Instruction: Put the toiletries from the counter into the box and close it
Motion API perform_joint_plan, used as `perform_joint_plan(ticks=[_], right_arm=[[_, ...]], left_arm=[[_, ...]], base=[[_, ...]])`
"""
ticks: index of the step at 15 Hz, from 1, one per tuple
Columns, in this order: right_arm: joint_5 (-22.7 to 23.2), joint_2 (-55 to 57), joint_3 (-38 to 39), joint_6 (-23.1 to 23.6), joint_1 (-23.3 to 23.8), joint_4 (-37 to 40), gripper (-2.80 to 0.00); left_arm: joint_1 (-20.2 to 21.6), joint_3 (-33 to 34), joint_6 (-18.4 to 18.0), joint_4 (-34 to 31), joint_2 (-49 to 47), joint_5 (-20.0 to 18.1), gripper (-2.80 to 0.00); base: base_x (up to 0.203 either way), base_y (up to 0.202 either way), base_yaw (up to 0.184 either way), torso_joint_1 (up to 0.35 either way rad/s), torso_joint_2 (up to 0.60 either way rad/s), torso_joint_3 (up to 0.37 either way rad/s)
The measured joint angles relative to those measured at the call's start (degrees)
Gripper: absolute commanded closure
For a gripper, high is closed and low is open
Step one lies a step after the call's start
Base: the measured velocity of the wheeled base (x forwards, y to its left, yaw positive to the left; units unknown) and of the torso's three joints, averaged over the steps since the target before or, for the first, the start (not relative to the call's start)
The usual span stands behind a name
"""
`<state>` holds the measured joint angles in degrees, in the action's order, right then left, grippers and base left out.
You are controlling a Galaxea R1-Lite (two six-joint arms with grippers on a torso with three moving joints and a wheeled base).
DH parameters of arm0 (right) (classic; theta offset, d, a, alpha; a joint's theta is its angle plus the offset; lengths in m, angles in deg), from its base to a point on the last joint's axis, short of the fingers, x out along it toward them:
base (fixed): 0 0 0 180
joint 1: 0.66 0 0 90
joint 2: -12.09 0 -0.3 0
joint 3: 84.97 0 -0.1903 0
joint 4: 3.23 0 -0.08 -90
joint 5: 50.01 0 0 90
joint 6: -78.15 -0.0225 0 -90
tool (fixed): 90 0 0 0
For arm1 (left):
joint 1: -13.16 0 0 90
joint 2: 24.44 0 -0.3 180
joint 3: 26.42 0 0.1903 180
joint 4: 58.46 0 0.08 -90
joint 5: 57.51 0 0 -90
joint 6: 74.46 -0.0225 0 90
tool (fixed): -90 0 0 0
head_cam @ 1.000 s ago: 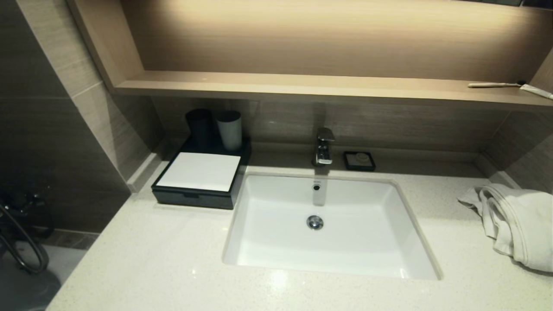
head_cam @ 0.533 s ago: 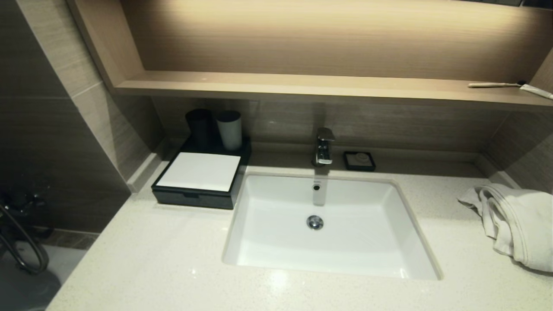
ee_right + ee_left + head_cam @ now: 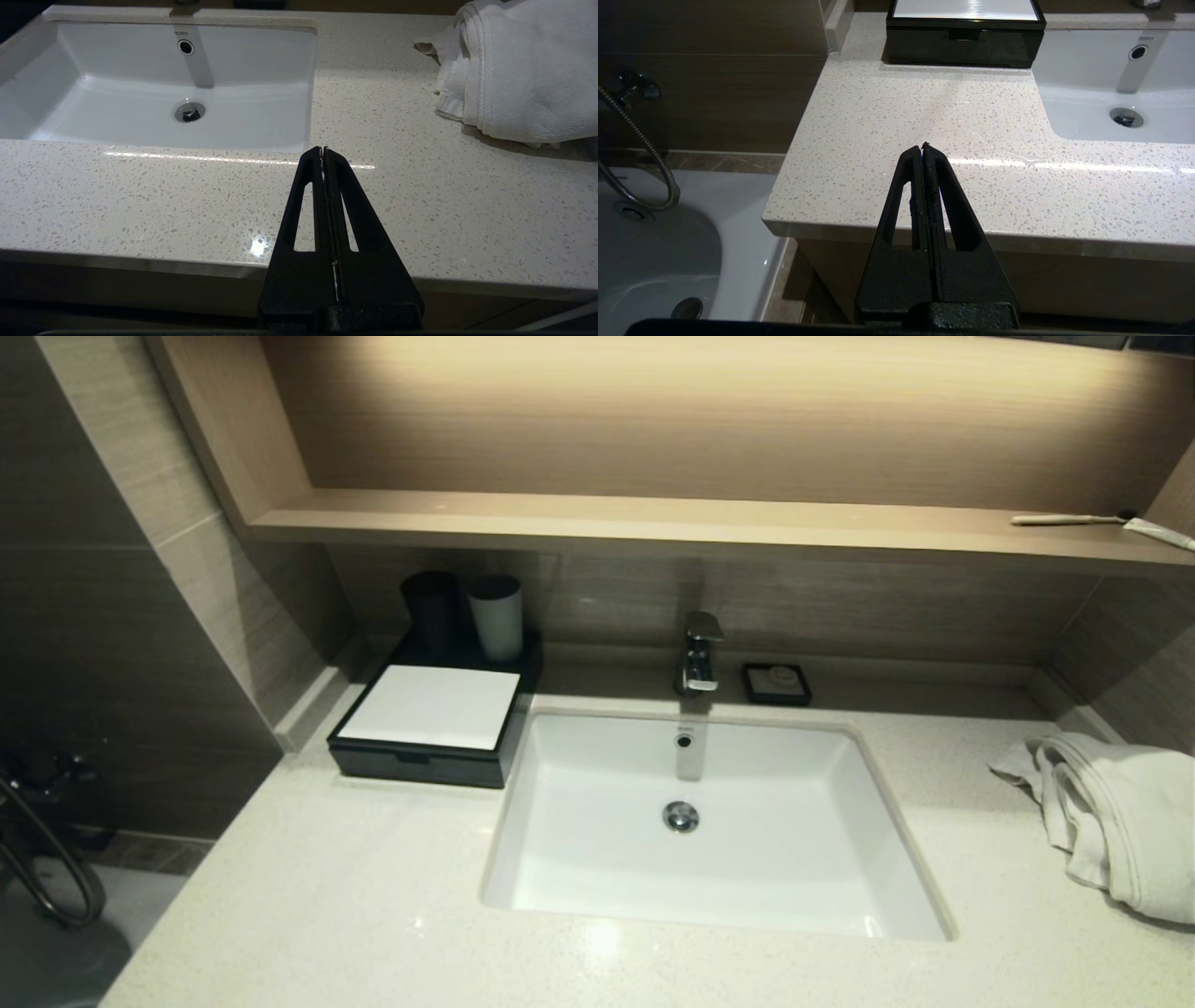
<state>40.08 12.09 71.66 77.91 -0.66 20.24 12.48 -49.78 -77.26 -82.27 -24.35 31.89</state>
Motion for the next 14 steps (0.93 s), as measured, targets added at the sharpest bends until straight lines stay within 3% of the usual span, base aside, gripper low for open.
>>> perform_joint_plan(ticks=[14], right_arm=[[0.01,0.00,0.00,0.06,0.00,0.00,0.00]], left_arm=[[0.00,0.00,0.01,0.00,-0.02,-0.02,0.00]], base=[[0.000,0.000,0.000,0.000,0.00,0.000]])
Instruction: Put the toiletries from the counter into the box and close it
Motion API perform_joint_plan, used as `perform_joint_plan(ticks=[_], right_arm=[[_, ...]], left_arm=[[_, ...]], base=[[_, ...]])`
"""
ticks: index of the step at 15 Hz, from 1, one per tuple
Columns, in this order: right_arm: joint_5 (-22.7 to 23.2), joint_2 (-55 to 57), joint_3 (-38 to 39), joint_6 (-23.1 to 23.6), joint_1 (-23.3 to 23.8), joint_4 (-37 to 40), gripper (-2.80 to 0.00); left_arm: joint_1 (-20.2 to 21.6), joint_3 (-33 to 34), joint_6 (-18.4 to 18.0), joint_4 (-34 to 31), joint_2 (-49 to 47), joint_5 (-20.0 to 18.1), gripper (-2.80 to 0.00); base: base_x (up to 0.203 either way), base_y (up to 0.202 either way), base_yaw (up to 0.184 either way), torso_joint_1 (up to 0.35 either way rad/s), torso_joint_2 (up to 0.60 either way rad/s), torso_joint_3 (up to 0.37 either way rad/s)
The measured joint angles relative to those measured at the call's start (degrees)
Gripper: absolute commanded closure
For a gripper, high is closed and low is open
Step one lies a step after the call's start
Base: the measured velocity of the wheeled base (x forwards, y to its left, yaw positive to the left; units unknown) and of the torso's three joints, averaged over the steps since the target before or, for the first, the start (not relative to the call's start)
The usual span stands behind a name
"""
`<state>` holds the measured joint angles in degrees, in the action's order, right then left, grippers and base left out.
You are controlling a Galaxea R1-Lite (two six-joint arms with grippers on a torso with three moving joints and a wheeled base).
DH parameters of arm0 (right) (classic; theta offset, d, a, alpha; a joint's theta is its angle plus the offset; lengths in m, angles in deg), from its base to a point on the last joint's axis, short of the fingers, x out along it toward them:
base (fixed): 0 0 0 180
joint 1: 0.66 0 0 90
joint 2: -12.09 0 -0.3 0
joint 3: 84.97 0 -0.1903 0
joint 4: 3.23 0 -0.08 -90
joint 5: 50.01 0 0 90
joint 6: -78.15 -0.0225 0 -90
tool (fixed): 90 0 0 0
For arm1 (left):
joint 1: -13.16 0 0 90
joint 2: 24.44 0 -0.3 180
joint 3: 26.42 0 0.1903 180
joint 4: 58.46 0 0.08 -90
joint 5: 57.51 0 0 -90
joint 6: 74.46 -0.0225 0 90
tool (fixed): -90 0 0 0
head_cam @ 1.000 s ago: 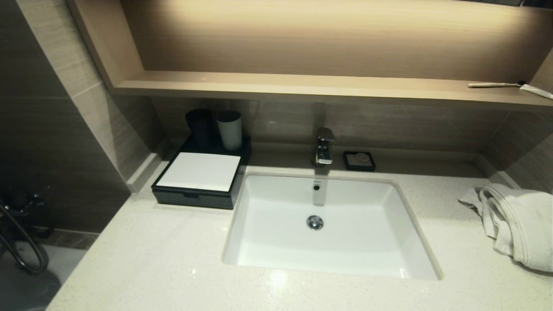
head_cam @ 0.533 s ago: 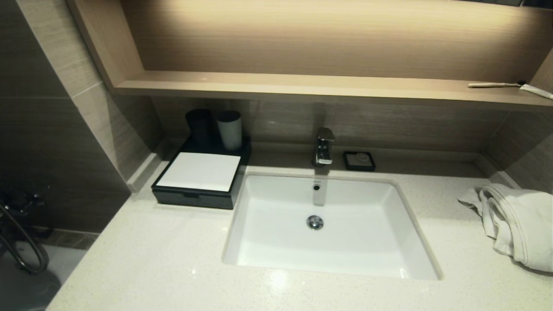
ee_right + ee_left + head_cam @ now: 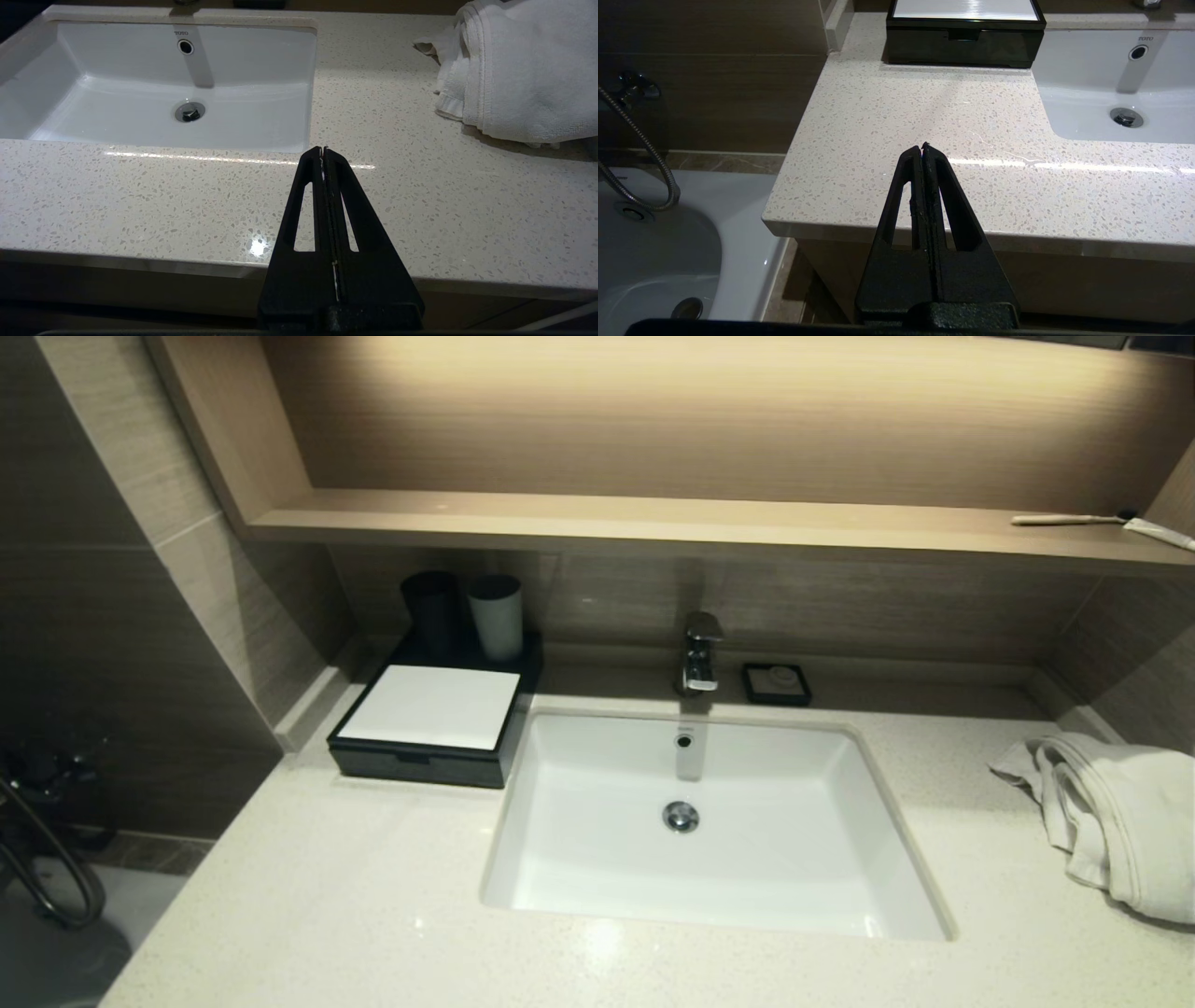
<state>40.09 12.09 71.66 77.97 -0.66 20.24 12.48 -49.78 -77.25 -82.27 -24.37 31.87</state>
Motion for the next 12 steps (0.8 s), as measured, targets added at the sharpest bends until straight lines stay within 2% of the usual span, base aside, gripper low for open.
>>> perform_joint_plan(ticks=[12], right_arm=[[-0.02,0.00,0.00,-0.09,0.00,0.00,0.00]], left_arm=[[0.00,0.00,0.01,0.00,0.00,0.00,0.00]], base=[[0.000,0.000,0.000,0.000,0.00,0.000]])
